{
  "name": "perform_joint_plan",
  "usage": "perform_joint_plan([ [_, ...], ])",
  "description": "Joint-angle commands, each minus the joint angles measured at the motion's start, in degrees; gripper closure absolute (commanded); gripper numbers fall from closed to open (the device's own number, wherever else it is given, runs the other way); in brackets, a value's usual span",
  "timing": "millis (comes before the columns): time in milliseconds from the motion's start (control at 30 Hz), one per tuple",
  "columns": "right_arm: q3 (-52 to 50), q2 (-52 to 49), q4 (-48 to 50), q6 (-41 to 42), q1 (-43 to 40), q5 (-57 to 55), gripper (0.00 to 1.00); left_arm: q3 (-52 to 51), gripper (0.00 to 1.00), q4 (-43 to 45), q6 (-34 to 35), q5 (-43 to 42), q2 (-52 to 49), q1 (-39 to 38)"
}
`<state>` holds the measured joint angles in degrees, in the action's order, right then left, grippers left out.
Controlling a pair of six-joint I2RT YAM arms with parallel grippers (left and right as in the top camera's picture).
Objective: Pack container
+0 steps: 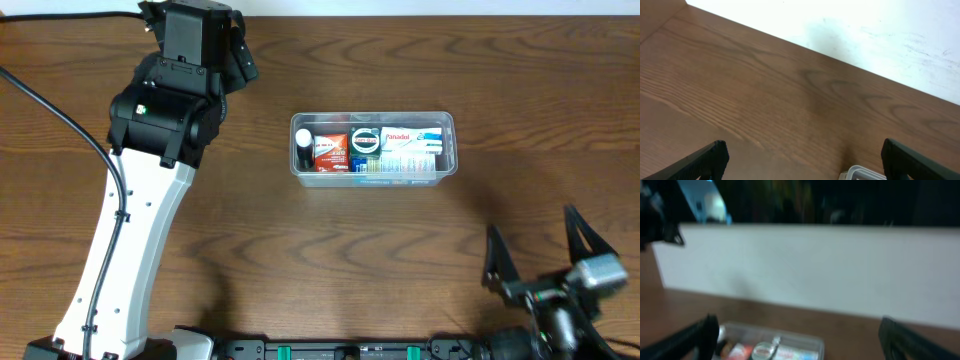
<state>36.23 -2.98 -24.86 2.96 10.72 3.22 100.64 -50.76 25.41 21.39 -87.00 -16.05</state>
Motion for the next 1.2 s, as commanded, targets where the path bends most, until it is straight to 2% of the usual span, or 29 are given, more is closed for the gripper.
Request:
perform_joint_plan([
  [0,-8.1,1.2,7.5,-5.1,-1.4,1.4,0.01,0.4,0.02,0.0,-0.8,0.8,0.2,0.2],
  [167,-19.6,1.2,22.8,-12.0,-1.7,2.0,0.01,0.4,0.02,0.0,-0.8,0.8,0.2,0.2],
  [367,-29.4,1.8,34.1,-12.9,-2.2,1.7,0.01,0.4,0.02,0.0,-0.8,0.7,0.2,0.2],
  [600,-33.0,2.7,33.9,-12.9,-3.7,1.3,0.01,0.4,0.02,0.0,-0.8,0.8,0.2,0.2],
  [1167,-35.9,2.7,24.5,-12.9,-6.5,1.6,0.01,0.4,0.02,0.0,-0.8,0.8,0.2,0.2],
])
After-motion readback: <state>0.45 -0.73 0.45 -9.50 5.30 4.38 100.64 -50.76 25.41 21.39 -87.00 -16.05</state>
